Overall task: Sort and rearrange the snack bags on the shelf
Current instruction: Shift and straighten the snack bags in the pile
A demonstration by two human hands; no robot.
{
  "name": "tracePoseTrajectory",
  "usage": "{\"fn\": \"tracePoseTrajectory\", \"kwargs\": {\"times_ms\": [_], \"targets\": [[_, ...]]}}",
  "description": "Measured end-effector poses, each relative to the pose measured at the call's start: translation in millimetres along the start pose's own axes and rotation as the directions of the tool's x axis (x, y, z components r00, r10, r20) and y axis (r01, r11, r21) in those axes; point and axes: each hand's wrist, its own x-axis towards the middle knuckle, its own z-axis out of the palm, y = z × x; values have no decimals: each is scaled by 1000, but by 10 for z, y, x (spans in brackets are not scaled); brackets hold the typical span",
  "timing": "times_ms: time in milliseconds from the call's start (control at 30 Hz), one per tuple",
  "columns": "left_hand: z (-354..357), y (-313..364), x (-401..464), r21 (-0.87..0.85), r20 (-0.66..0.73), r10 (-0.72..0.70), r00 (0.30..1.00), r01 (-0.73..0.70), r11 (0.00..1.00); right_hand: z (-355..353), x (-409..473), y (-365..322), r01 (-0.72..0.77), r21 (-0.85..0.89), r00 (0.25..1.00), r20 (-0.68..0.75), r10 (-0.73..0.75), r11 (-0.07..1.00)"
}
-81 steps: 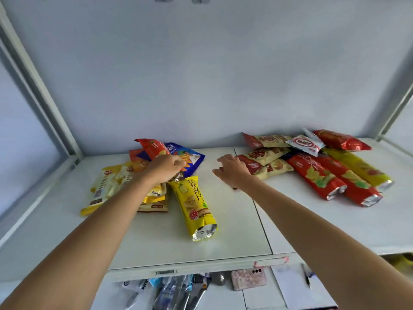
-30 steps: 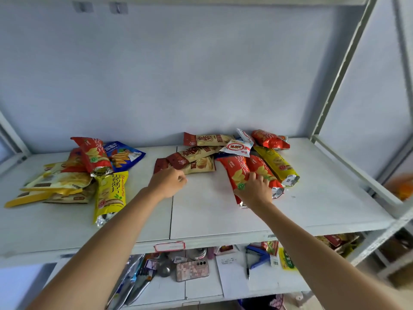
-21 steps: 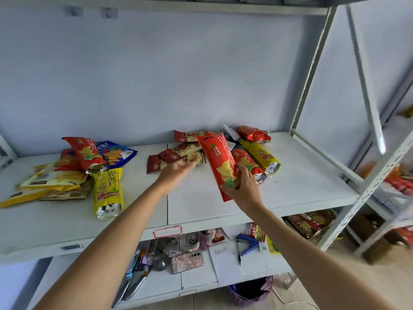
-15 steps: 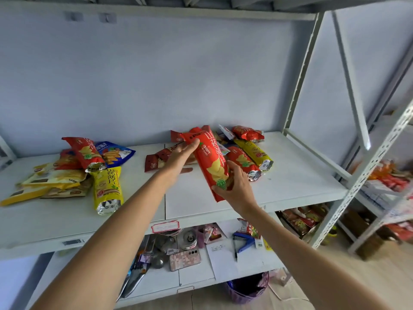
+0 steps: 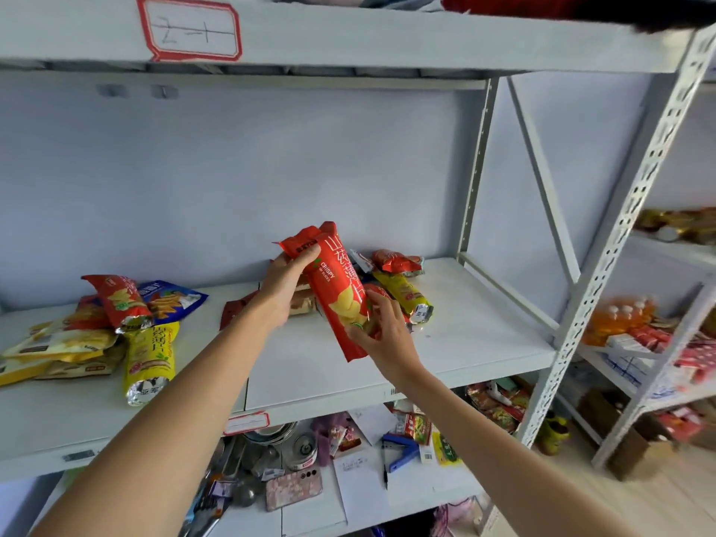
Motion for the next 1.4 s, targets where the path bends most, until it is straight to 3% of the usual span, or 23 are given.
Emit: {"fn": "tracePoseTrajectory", "kwargs": {"times_ms": [100,233,467,567,667,800,867,933,1033,1100,1200,1267,1400], "targets": [[127,49,-13,20,26,24,999,-24,1000,-190,31,-56,-21,120,999,-30,25,993],[335,153,-27,37,43,8,999,-10,999,-424,101,-5,-59,156,998,13,58,986],[786,307,-93,112,97,10,995,-21,993,-835,214,50,-214,237,967,192,170,948],[957,341,-96,116,115,1,993,-15,993,-986,233,112,-183,199,982,87,169,963],[1107,325,-71,135,41,28,999,-34,990,-1048,242,151,-83,-41,989,-122,78,996],[1359,319,-68,169,-140,75,987,-51,984,-981,206,86,-1,-223,999,-38,-8,975],[1472,335,-92,230,-174,112,978,-70,971,-941,203,65,-27,-341,996,-84,-2,940],[1557,365,-138,286,-170,130,977,-77,955,-933,236,67,-70,-367,982,-187,0,928],[1608,400,-201,349,-96,163,982,-120,930,-998,332,89,-95,-254,966,-257,28,963],[1552,423,-210,365,-62,198,978,-162,917,-1088,381,105,-89,23,985,-149,92,996],[1361,398,-167,351,-93,202,975,-158,923,-1238,361,112,-229,510,973,146,179,829],[1253,367,-206,327,-59,115,992,-90,941,-1291,337,151,-305,590,943,300,148,748],[1135,290,-362,144,91,-55,994,42,989,-1288,284,219,-422,586,840,539,56,692]]}}
